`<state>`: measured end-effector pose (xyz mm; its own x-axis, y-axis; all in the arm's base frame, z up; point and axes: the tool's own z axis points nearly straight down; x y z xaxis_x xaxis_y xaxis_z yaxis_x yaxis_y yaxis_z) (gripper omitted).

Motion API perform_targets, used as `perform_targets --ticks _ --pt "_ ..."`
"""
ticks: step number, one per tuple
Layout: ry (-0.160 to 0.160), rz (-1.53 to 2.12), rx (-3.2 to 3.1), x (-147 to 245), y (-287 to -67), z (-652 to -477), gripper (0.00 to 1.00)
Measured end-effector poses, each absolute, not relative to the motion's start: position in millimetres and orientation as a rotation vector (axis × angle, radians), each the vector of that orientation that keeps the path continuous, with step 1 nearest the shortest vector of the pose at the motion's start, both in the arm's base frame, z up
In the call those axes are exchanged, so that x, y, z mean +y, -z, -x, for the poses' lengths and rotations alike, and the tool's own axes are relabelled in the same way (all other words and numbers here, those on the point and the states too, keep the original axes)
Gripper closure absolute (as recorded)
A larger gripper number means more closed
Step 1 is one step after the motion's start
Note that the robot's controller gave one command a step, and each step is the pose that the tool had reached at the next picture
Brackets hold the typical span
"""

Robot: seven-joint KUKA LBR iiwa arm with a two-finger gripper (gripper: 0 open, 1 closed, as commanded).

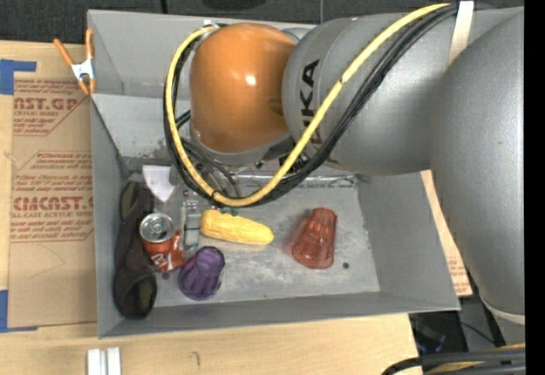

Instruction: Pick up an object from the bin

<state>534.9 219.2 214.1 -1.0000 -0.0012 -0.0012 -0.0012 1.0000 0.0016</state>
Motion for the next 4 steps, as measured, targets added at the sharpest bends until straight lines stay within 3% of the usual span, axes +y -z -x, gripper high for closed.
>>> perform_targets --ticks 1,2,3,4 --pt "-0.005 0.002 3.138 178 -142 -535.3 0.0" --pt "-0.004 0.301 3.121 122 -148 -538.9 0.0" --pt "-0.003 0.005 3.136 111 -123 -556.3 0.0" --pt "0.0 0.135 3.135 115 -69 -543.4 0.0"
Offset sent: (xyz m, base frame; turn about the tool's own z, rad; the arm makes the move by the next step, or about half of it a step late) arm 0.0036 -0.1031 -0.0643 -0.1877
